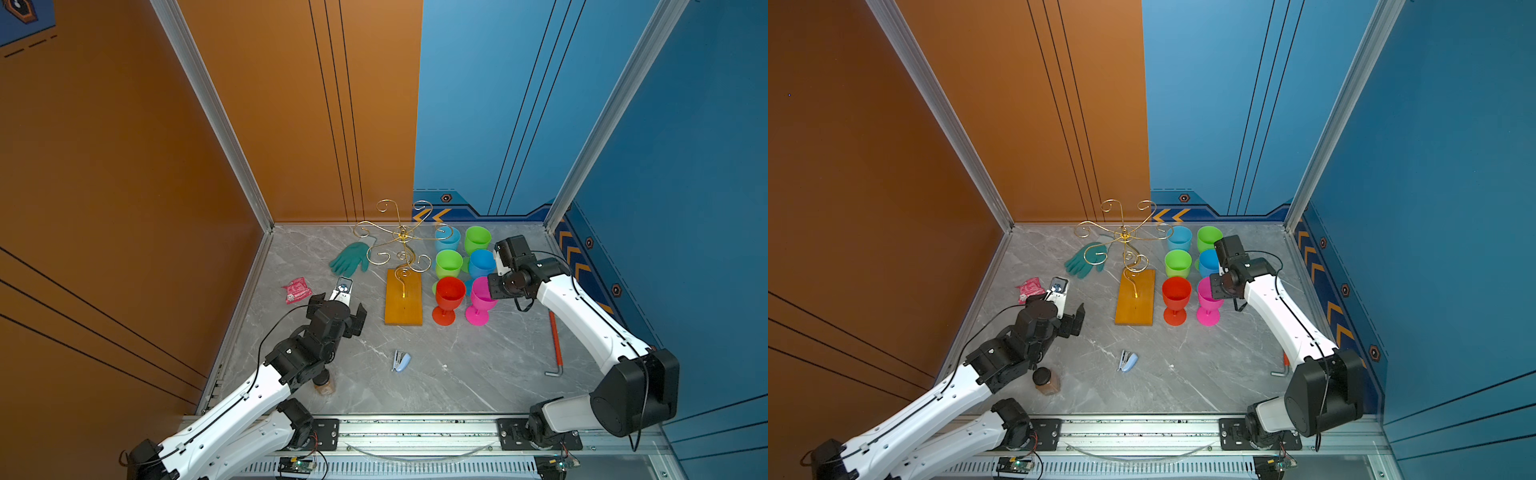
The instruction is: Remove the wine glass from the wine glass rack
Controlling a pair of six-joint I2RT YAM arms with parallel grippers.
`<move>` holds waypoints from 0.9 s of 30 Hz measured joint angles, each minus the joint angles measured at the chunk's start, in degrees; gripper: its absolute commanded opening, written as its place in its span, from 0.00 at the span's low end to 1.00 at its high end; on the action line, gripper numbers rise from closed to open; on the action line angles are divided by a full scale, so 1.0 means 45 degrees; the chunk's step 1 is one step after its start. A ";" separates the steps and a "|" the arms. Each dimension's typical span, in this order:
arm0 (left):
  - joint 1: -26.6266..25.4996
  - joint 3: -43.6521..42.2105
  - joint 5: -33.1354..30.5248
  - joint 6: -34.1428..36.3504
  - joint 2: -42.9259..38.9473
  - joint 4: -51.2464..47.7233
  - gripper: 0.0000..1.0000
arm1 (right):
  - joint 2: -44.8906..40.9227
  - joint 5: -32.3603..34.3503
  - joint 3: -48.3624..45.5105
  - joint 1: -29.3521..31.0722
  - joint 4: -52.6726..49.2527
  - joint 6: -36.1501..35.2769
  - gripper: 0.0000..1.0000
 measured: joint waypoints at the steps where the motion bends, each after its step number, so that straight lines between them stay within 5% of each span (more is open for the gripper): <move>1: 0.0005 0.0000 0.0010 -0.0010 0.0019 0.0005 0.98 | 0.0019 0.0000 -0.0005 0.0000 0.0015 0.0000 0.10; 17: 0.0117 0.0000 0.0010 -0.0039 0.0121 0.0005 0.98 | 0.0039 -0.0053 -0.0005 0.0000 0.0102 0.0000 0.20; 27: 0.0918 0.0000 0.0238 -0.0039 0.0262 0.0029 0.98 | -0.0384 -0.0141 -0.0005 -0.0180 0.0107 -0.0015 0.46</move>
